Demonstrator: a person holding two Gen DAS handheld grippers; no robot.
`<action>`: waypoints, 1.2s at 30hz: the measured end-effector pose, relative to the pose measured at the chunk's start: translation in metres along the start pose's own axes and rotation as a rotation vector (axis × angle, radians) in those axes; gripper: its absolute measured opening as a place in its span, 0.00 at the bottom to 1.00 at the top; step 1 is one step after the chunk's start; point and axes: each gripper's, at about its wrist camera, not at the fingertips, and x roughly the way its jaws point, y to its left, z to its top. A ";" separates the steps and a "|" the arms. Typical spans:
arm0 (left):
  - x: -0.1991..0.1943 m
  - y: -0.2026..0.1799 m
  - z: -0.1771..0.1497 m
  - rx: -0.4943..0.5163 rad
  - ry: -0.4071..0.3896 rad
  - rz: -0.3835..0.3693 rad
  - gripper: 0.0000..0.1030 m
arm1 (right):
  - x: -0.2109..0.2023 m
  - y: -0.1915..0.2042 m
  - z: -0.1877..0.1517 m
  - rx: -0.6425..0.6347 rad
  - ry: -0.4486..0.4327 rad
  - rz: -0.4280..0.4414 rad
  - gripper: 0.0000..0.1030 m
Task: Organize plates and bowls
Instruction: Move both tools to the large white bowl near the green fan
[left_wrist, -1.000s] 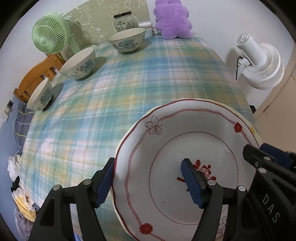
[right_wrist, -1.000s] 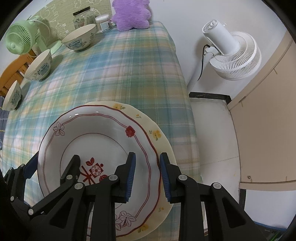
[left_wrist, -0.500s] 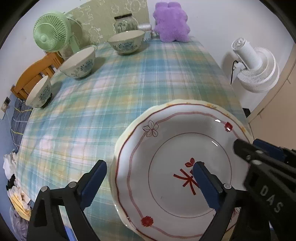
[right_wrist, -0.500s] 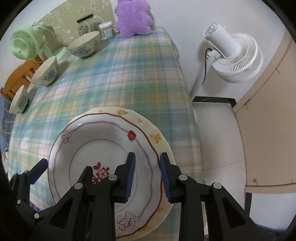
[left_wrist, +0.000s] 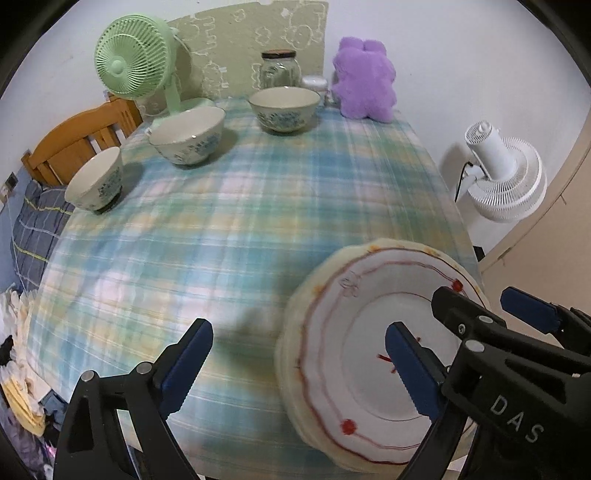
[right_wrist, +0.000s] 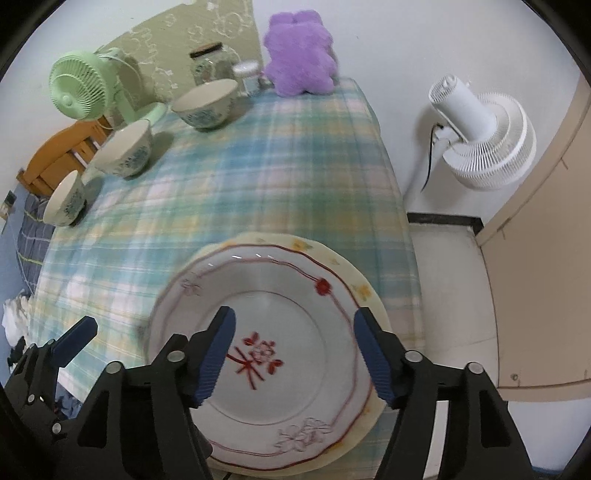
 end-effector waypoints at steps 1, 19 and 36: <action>-0.001 0.006 0.002 0.005 -0.006 -0.003 0.92 | -0.002 0.005 0.000 -0.002 -0.008 -0.002 0.73; -0.028 0.143 0.048 0.101 -0.073 -0.071 0.90 | -0.027 0.153 0.021 0.066 -0.151 -0.058 0.78; -0.010 0.244 0.106 0.116 -0.106 -0.037 0.89 | -0.006 0.264 0.065 0.089 -0.178 -0.070 0.78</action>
